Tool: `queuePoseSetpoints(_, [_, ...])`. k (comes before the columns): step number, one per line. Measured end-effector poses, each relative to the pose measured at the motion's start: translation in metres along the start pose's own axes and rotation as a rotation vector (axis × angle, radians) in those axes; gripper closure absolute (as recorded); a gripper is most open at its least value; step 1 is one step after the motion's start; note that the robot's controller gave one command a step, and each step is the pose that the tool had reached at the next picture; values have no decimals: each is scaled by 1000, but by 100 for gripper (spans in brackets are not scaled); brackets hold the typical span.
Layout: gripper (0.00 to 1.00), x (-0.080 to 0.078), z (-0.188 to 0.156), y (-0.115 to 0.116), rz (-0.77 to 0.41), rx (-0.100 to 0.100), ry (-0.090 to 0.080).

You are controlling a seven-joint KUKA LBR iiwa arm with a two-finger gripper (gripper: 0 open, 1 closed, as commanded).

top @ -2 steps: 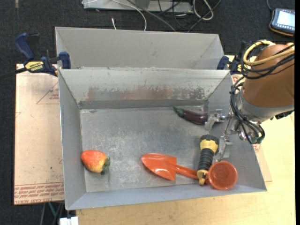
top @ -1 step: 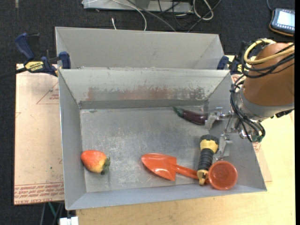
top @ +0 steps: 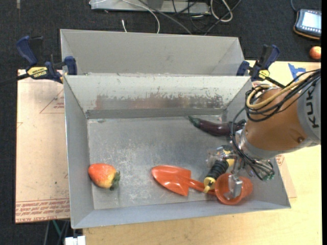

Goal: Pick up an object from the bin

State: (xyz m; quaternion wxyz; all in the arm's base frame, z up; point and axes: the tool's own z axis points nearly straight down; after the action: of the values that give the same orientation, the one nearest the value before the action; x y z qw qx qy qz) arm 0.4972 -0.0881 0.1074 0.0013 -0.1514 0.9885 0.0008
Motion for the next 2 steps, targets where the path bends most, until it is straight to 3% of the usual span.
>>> queuePoseSetpoints(1, [0,-130,-48,-67,122,4,-8])
queuePoseSetpoints(2, [0,-9,-3,0,-147,-17,14])
